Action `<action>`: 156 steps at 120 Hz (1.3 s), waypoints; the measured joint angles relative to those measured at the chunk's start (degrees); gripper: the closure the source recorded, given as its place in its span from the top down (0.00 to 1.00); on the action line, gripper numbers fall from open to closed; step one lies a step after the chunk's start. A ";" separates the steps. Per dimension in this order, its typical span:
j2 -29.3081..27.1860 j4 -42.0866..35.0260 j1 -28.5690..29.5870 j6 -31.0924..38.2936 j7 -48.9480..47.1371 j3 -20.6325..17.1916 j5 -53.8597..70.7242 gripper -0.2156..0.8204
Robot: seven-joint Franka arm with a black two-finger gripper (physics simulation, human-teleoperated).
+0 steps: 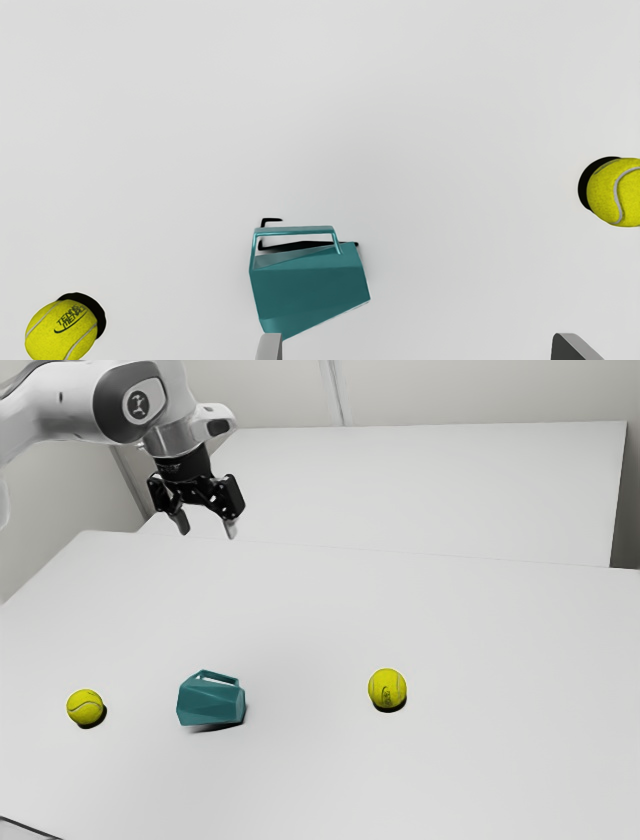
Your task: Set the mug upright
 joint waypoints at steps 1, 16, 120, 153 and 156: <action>-0.01 0.00 -0.02 0.00 0.00 0.00 0.00 0.77; -0.44 -0.44 -0.35 -0.02 -0.04 0.00 0.00 0.77; -9.29 -28.40 24.34 12.64 9.91 0.61 -20.91 0.77; -8.48 -38.21 29.35 19.21 20.87 0.70 -33.52 0.77; -8.29 -38.94 29.66 19.70 21.93 0.70 -34.58 0.77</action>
